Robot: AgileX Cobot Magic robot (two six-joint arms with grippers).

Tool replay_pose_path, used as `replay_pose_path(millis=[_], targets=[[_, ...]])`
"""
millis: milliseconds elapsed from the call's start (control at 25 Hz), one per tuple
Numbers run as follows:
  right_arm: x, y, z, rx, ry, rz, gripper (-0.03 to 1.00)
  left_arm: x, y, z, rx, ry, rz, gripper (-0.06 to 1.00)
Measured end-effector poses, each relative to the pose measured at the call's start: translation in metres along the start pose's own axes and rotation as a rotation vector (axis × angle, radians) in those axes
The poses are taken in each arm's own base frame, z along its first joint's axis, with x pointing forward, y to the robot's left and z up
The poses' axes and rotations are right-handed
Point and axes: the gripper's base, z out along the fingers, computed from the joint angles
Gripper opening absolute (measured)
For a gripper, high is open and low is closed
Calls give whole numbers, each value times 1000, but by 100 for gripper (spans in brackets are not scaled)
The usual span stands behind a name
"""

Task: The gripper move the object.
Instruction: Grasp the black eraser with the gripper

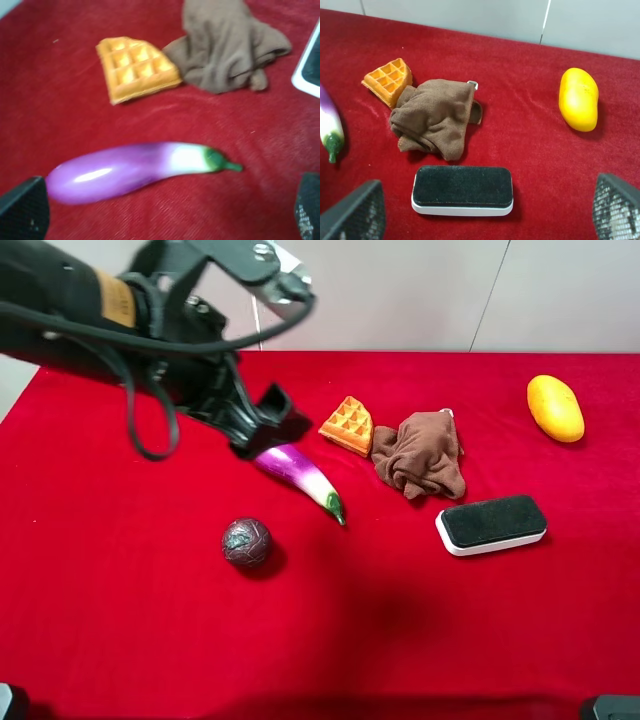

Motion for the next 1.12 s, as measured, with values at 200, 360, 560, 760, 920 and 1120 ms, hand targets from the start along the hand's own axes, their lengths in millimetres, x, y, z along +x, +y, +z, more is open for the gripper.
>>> replay_pose_path(millis=[200,360,560,760,920,1120], targets=[[0,0,0,0,0,0,63,-11,-18,14,48,1,37,98],[0,0,0,0,0,0,63,-19,-30,23,78,-2,62,98],[0,0,0,0,0,0,63,-29,-48,35,119,-7,94,98],[0,0,0,0,0,0,63,-35,-65,50,152,1,120,98],[0,0,0,0,0,0,63,-39,-75,61,171,21,148,98],[0,0,0,0,0,0,63,-46,-86,73,190,46,184,98]])
